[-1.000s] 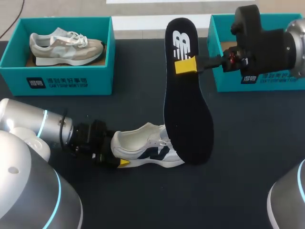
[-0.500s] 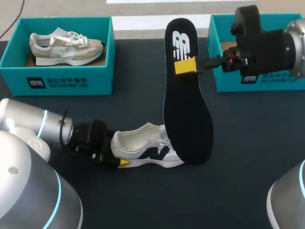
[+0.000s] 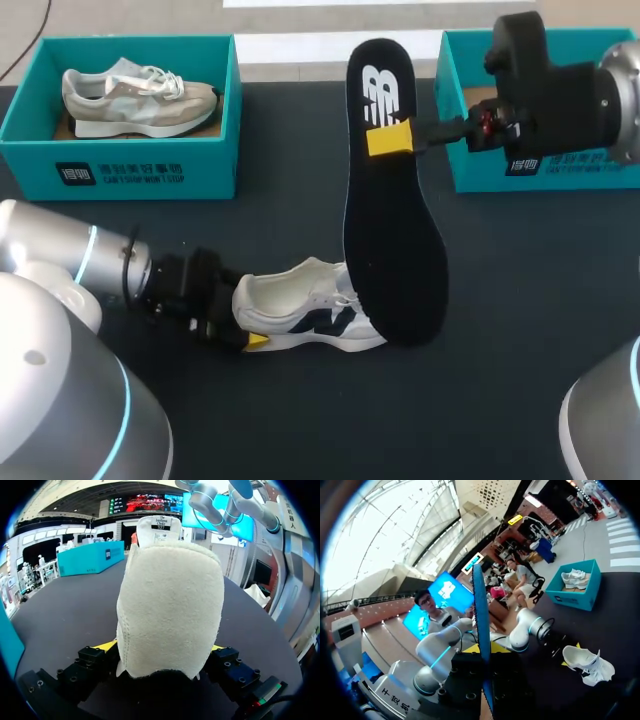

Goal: Take the shoe out of the shoebox, open the shoe tongue, remove and reinsert the insole, then place the shoe into the shoebox

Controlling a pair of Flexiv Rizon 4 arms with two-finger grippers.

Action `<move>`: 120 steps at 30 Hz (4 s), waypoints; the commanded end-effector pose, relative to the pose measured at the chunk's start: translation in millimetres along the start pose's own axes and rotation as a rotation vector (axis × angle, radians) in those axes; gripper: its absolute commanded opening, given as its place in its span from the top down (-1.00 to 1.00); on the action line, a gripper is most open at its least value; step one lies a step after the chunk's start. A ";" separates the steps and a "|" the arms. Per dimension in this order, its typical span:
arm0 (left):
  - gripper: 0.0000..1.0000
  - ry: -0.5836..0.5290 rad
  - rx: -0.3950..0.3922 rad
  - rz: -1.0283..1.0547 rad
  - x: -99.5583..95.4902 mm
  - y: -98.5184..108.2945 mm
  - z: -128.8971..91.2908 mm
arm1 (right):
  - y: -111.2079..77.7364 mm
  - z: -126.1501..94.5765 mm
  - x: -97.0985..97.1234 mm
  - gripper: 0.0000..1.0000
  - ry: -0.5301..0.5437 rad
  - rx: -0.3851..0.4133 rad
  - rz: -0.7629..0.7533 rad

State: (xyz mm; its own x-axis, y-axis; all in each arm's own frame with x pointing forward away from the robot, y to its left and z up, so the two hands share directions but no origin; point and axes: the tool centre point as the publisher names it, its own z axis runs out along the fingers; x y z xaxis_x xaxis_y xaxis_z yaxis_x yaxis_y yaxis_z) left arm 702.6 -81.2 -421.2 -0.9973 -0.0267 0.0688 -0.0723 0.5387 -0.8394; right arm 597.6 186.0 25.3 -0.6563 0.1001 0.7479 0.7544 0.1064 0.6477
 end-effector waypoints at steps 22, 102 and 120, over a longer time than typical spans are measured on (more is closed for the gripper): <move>-1.00 0.023 -0.107 0.002 3.0 -10.5 -17.1 | 3.1 4.2 -1.3 1.00 -0.001 0.005 0.002; -1.00 -0.066 -0.858 0.055 4.0 -81.9 -58.0 | 3.1 4.2 -1.3 1.00 -0.001 0.005 0.002; -1.00 -0.115 -0.923 -0.020 -0.9 -78.1 -42.4 | 3.1 4.2 -1.3 1.00 -0.001 0.005 0.002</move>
State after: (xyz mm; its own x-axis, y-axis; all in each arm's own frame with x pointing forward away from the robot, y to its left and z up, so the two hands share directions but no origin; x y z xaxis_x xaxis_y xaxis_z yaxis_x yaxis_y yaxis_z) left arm 708.5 -80.8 -330.9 -0.9951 -0.0977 -0.0138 -0.0960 0.9912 -0.0907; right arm 597.7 185.2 24.9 -0.6565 0.0985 0.7479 0.7542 0.1061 0.6481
